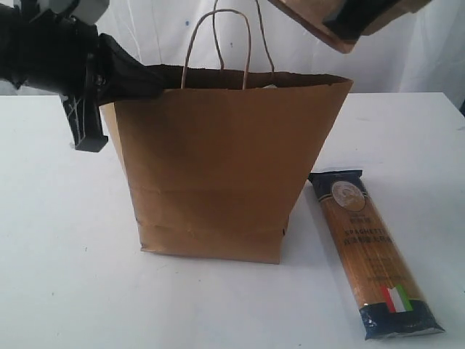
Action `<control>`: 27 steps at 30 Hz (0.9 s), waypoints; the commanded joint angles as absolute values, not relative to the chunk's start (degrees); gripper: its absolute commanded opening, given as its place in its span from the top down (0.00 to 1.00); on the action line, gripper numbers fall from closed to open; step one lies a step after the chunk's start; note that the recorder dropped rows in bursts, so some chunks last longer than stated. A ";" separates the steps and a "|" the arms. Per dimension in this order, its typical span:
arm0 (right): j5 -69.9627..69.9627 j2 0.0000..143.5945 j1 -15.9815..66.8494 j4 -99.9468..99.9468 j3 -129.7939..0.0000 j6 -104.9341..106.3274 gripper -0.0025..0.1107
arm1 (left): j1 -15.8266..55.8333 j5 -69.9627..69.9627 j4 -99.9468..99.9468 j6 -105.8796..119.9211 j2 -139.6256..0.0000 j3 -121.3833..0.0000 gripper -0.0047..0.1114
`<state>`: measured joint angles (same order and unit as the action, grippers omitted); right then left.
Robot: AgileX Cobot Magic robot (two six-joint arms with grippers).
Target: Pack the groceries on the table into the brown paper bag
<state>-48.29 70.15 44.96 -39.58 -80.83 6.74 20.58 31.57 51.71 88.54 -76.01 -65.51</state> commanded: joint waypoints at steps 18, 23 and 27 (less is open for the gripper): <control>-45.16 70.86 44.45 -37.12 -84.74 7.71 0.98 | 21.47 24.05 51.99 88.28 -77.08 -70.66 0.96; -45.08 70.86 44.45 -37.12 -84.74 7.71 0.98 | 21.47 25.47 50.28 88.28 -81.42 -71.71 0.96; -44.92 70.86 44.45 -37.23 -84.74 7.71 0.98 | 21.47 31.50 49.85 88.28 -82.62 -71.72 0.96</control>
<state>-47.75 71.29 44.96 -35.90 -83.97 7.08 21.39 26.34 49.47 88.54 -82.39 -71.28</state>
